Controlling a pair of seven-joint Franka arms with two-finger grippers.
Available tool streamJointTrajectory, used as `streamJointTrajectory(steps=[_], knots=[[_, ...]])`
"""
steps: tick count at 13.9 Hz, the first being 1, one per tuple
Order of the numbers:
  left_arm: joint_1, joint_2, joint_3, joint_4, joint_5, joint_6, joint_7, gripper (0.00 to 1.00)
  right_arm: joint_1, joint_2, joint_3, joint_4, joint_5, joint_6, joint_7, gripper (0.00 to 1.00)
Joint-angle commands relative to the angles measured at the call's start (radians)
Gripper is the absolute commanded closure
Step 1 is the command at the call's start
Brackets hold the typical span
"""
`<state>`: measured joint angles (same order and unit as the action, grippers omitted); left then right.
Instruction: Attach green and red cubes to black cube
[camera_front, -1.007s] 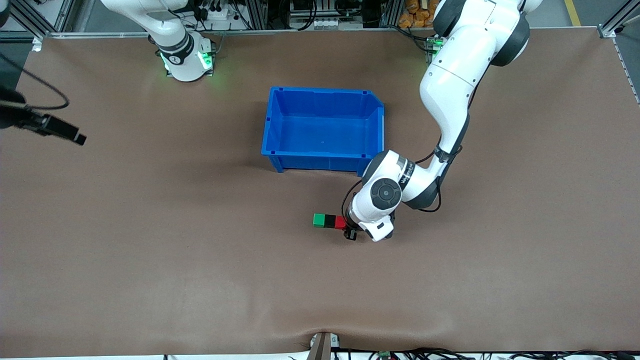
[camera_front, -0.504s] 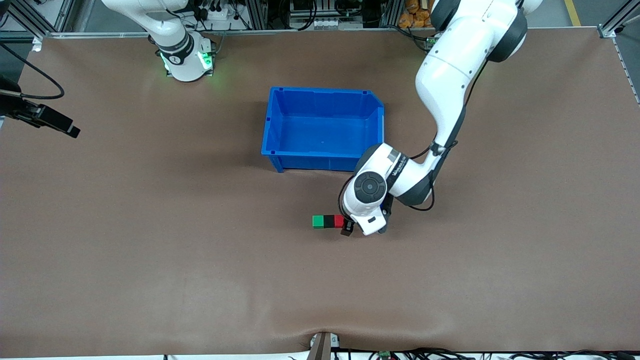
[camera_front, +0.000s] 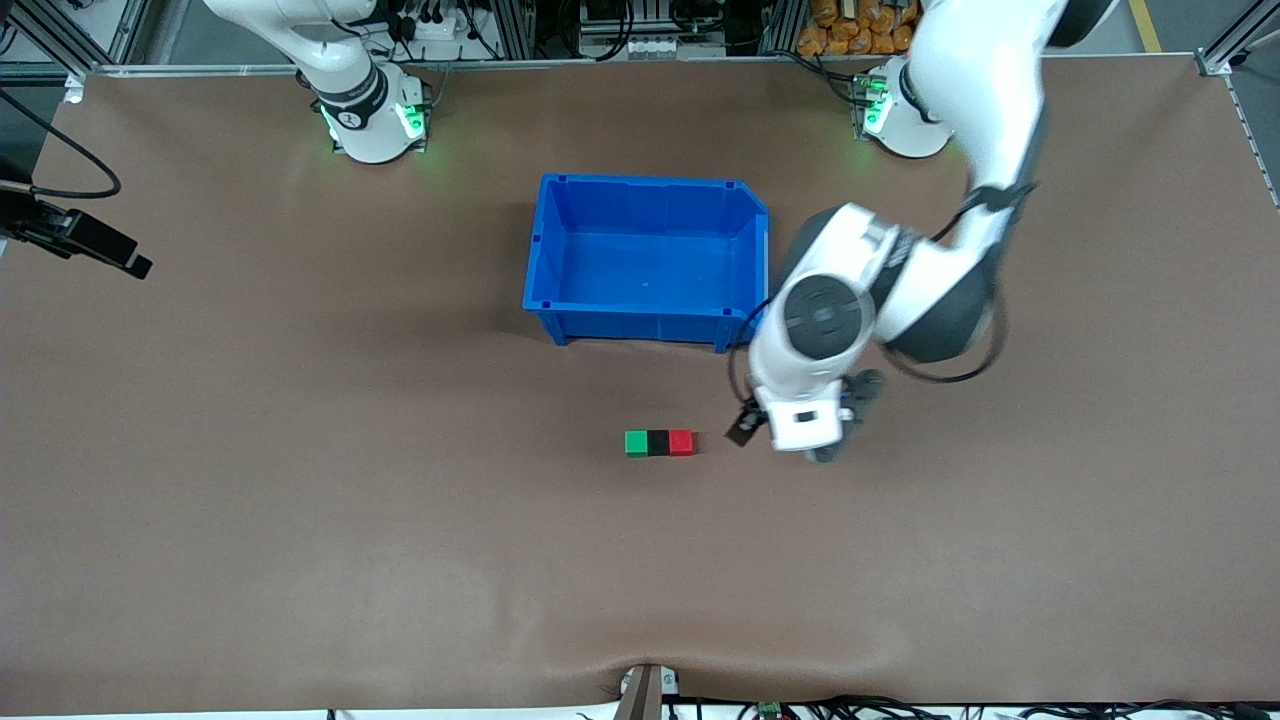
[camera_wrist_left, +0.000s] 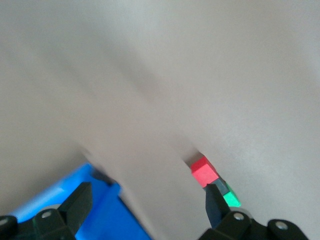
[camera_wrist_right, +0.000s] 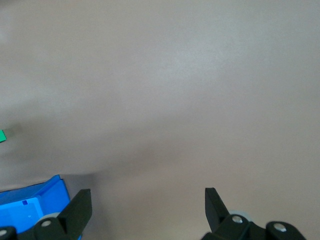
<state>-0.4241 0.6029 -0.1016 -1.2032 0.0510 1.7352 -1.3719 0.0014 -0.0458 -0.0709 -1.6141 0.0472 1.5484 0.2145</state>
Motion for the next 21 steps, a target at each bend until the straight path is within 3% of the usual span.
streamJointTrajectory(steps=[1, 10, 17, 21], knots=[[0.074, -0.122, -0.003, -0.038, 0.012, -0.086, 0.224, 0.00, -0.011, 0.011, 0.019, 0.025, -0.033, -0.013, -0.023, 0.00], [0.289, -0.394, -0.003, -0.038, 0.009, -0.272, 0.896, 0.00, -0.018, 0.007, 0.026, 0.023, -0.067, -0.022, -0.104, 0.00], [0.413, -0.446, -0.013, -0.039, 0.001, -0.302, 1.178, 0.00, -0.020, 0.009, 0.029, 0.026, -0.058, -0.021, -0.129, 0.00], [0.436, -0.501, -0.026, -0.061, -0.008, -0.342, 1.205, 0.00, -0.023, 0.009, 0.029, 0.028, -0.058, -0.021, -0.127, 0.00]])
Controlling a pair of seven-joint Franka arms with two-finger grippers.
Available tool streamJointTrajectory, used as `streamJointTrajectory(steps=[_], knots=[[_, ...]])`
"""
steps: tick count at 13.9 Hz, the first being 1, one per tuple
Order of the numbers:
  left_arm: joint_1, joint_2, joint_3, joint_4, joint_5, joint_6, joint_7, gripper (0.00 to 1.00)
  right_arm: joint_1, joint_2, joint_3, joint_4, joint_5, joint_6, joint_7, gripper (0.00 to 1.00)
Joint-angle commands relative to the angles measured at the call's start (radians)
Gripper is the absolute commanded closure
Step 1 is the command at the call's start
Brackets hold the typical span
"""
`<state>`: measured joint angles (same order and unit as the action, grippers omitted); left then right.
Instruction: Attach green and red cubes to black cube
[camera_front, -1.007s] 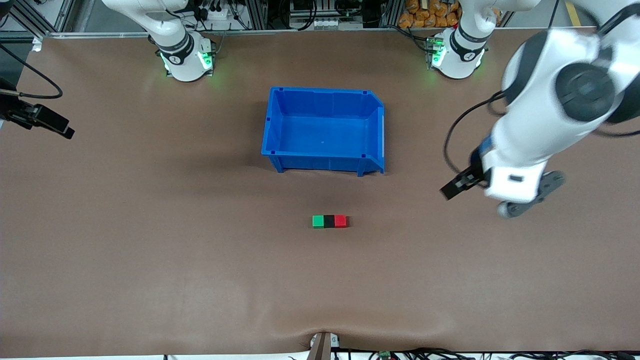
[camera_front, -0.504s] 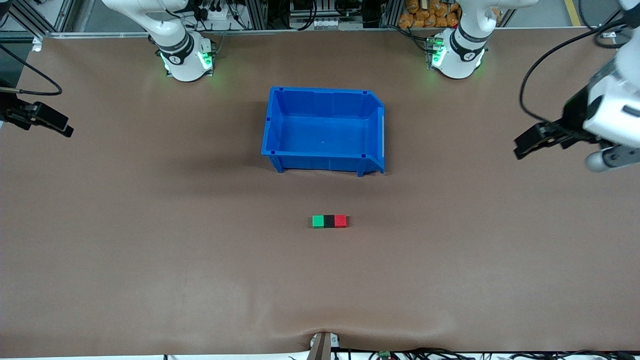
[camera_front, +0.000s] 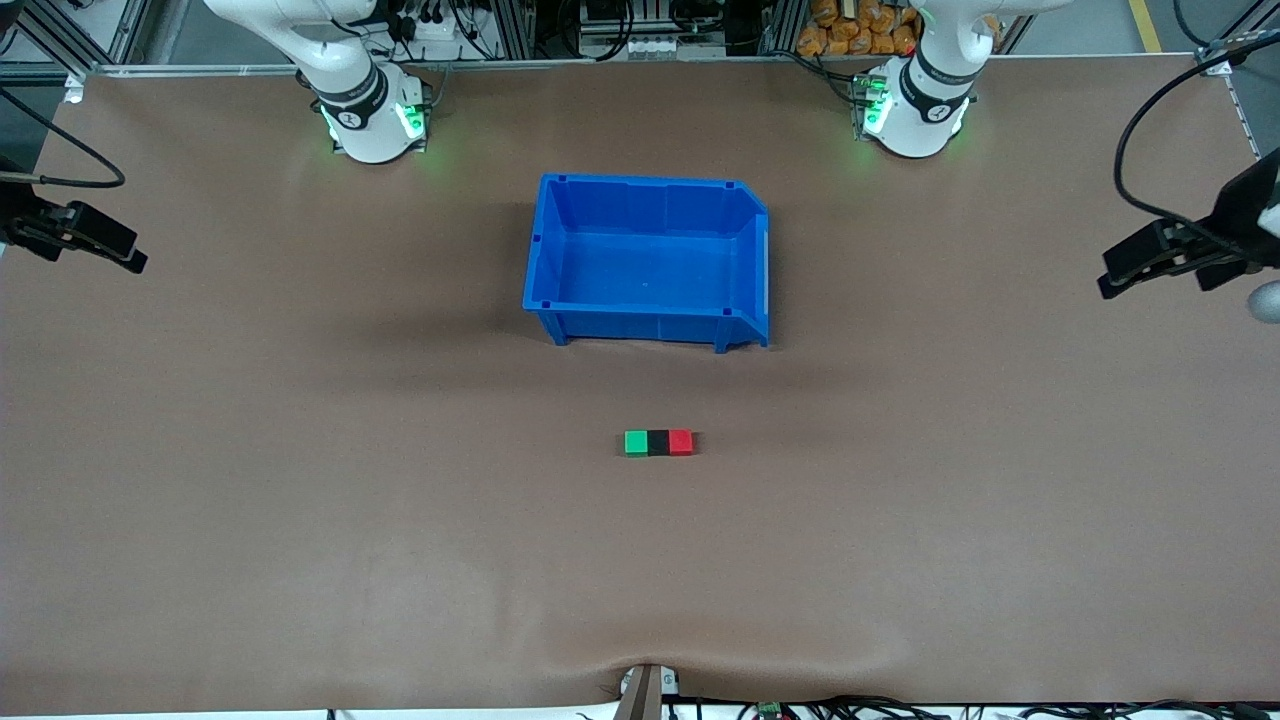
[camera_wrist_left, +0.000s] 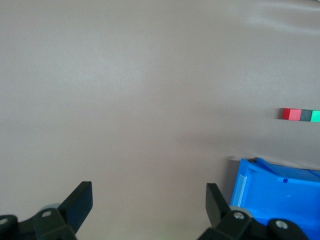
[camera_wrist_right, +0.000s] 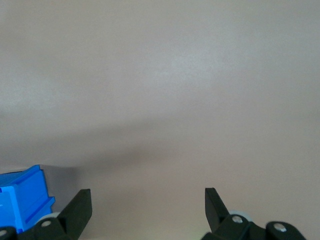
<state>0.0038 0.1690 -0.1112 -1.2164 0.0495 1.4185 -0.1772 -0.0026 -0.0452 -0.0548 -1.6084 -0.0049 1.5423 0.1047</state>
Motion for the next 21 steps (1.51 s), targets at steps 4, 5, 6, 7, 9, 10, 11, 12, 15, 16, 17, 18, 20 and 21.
streamJointTrajectory(steps=[4, 5, 6, 7, 9, 10, 11, 12, 15, 16, 17, 18, 20, 21], knots=[[-0.042, -0.221, 0.030, -0.248, -0.007, -0.010, 0.015, 0.00, -0.045, 0.011, 0.047, 0.047, -0.007, -0.014, -0.006, 0.00], [-0.065, -0.268, 0.057, -0.309, -0.007, 0.009, 0.015, 0.00, -0.046, 0.011, 0.047, 0.056, -0.007, -0.014, -0.006, 0.00], [-0.092, -0.307, 0.083, -0.357, -0.007, 0.022, 0.015, 0.00, -0.045, 0.011, 0.046, 0.058, -0.007, -0.014, -0.006, 0.00], [-0.120, -0.330, 0.117, -0.382, -0.007, 0.023, 0.015, 0.00, -0.042, 0.011, 0.044, 0.058, -0.007, -0.016, -0.006, 0.00], [-0.133, -0.345, 0.131, -0.390, -0.007, 0.016, 0.013, 0.00, -0.042, 0.013, 0.043, 0.056, -0.007, -0.016, -0.006, 0.00], [-0.139, -0.345, 0.131, -0.387, -0.007, 0.011, 0.013, 0.00, -0.042, 0.013, 0.043, 0.056, -0.007, -0.016, -0.006, 0.00], [-0.134, -0.342, 0.130, -0.382, -0.007, 0.011, 0.013, 0.00, -0.042, 0.013, 0.043, 0.056, -0.007, -0.018, -0.006, 0.00], [-0.134, -0.333, 0.130, -0.379, -0.007, 0.019, 0.013, 0.00, -0.042, 0.013, 0.043, 0.056, -0.007, -0.016, -0.006, 0.00], [-0.139, -0.333, 0.130, -0.380, -0.008, 0.031, 0.015, 0.00, -0.033, 0.013, 0.043, 0.061, -0.004, -0.008, -0.006, 0.00], [-0.139, -0.330, 0.130, -0.379, -0.007, 0.031, 0.015, 0.00, -0.031, 0.013, 0.043, 0.059, -0.004, -0.008, -0.005, 0.00], [-0.139, -0.327, 0.130, -0.377, -0.003, 0.031, 0.015, 0.00, -0.033, 0.013, 0.044, 0.061, -0.004, -0.010, -0.005, 0.00], [-0.139, -0.327, 0.131, -0.377, 0.004, 0.033, 0.015, 0.00, -0.034, 0.013, 0.043, 0.059, -0.004, -0.014, -0.006, 0.00], [-0.137, -0.327, 0.130, -0.376, 0.001, 0.031, 0.022, 0.00, -0.037, 0.008, 0.043, 0.061, -0.004, -0.018, -0.006, 0.00], [-0.137, -0.325, 0.131, -0.376, 0.000, 0.027, 0.045, 0.00, -0.040, 0.007, 0.041, 0.061, -0.004, -0.018, -0.008, 0.00]])
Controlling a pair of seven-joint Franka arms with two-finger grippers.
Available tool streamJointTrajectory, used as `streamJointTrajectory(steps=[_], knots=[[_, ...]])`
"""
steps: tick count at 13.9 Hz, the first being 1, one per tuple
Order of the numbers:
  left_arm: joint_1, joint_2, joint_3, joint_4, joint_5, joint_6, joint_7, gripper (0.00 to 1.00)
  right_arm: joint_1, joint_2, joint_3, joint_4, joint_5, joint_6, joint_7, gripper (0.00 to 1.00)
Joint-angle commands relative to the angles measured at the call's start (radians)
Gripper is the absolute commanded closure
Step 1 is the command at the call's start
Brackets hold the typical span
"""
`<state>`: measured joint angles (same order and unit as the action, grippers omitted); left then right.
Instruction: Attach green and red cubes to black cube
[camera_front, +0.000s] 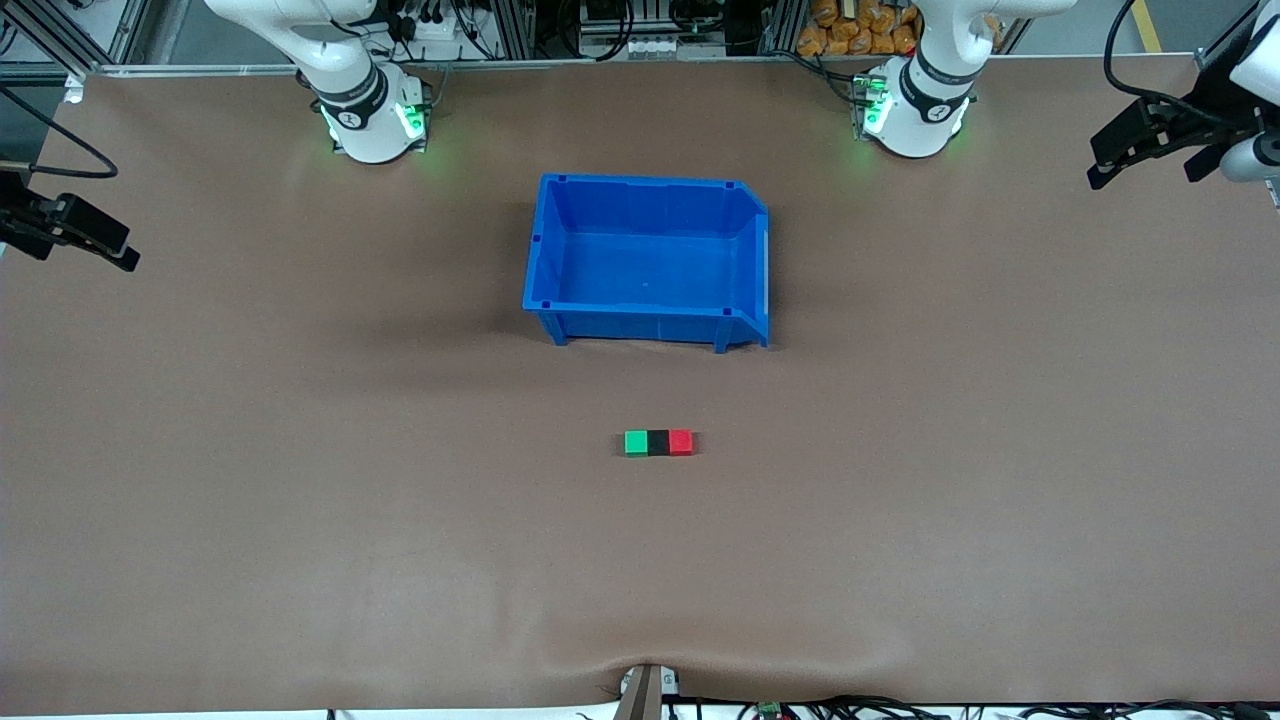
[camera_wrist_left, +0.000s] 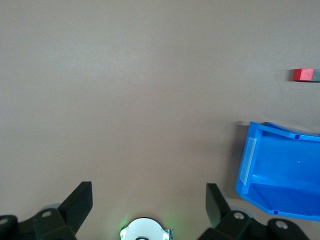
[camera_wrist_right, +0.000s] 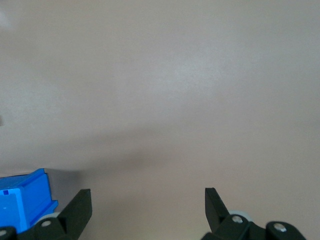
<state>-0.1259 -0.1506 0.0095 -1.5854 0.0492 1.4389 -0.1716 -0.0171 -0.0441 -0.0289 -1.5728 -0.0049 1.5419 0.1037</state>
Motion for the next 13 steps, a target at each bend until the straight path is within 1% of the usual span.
streamJointTrajectory(steps=[1, 6, 8, 10, 13], knots=[[-0.008, 0.003, 0.009, -0.010, -0.002, 0.002, 0.056, 0.00, -0.029, 0.006, 0.012, 0.022, -0.004, -0.028, -0.007, 0.00], [-0.011, 0.009, 0.009, -0.005, 0.011, -0.031, 0.067, 0.00, -0.030, 0.010, 0.012, 0.025, 0.000, -0.043, -0.005, 0.00], [-0.006, 0.016, 0.010, 0.016, 0.012, -0.031, 0.078, 0.00, -0.021, 0.009, 0.015, 0.027, 0.006, -0.045, -0.005, 0.00], [0.000, 0.034, 0.017, 0.059, 0.011, -0.032, 0.080, 0.00, -0.027, 0.012, 0.015, 0.031, 0.006, -0.042, -0.005, 0.00], [-0.001, 0.039, 0.018, 0.068, 0.003, -0.032, 0.080, 0.00, -0.026, 0.012, 0.014, 0.039, 0.005, -0.037, -0.005, 0.00]])
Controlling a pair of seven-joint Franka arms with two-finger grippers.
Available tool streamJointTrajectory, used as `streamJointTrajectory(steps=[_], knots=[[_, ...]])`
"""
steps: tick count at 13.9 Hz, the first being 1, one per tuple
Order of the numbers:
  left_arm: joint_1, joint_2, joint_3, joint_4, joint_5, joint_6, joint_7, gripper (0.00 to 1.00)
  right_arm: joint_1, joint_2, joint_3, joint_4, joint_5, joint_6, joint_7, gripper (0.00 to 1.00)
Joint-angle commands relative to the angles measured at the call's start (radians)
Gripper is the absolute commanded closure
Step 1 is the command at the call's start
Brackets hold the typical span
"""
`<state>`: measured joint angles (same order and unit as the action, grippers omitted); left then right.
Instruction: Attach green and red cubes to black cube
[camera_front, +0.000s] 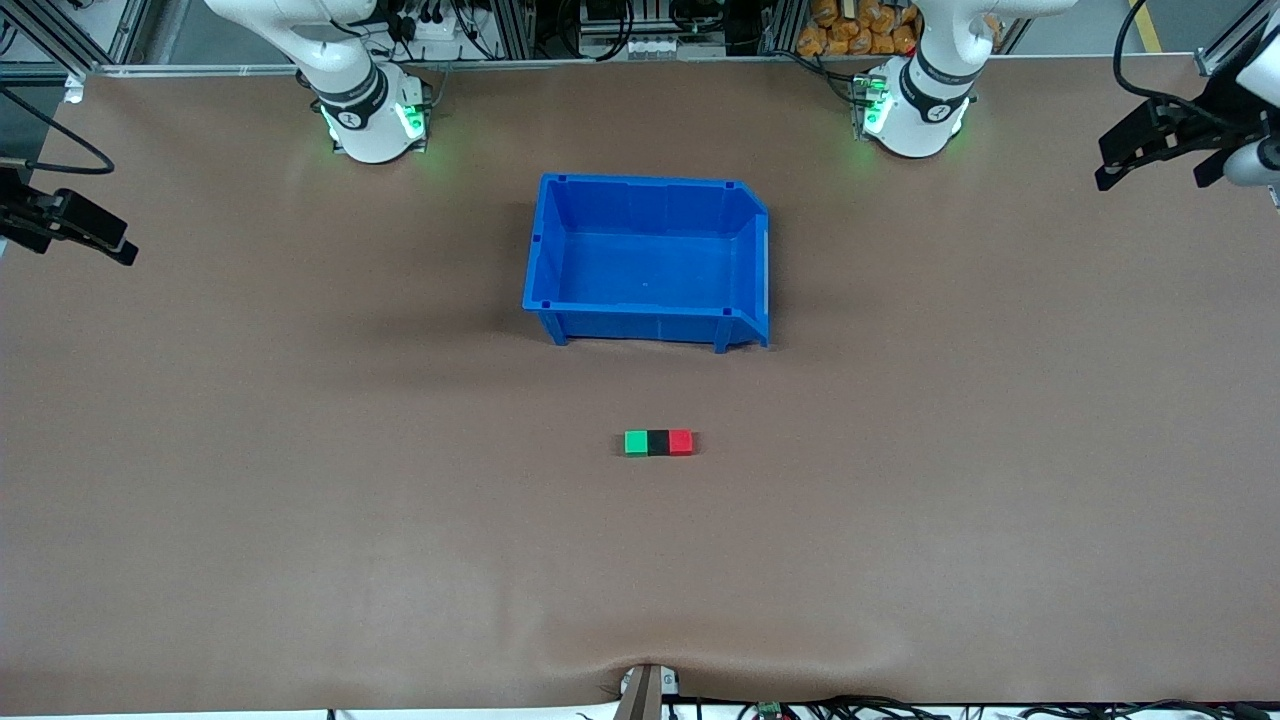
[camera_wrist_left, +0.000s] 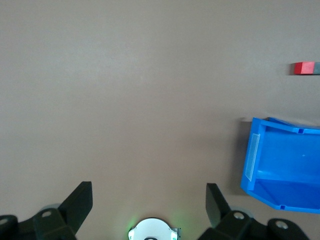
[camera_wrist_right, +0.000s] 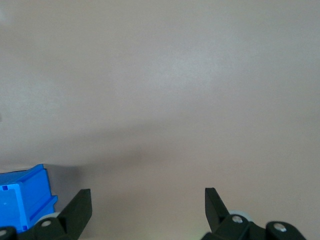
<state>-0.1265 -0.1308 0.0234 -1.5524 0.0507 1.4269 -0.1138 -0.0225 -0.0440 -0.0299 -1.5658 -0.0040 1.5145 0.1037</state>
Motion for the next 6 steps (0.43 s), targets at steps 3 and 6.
streamJointTrajectory(steps=[3, 6], knots=[[0.001, 0.023, 0.004, 0.034, 0.008, -0.022, 0.025, 0.00, -0.019, 0.021, 0.015, 0.047, 0.004, -0.008, -0.005, 0.00], [0.001, 0.022, 0.004, 0.034, 0.009, -0.039, 0.022, 0.00, -0.016, 0.030, 0.016, 0.049, 0.007, -0.008, -0.005, 0.00]])
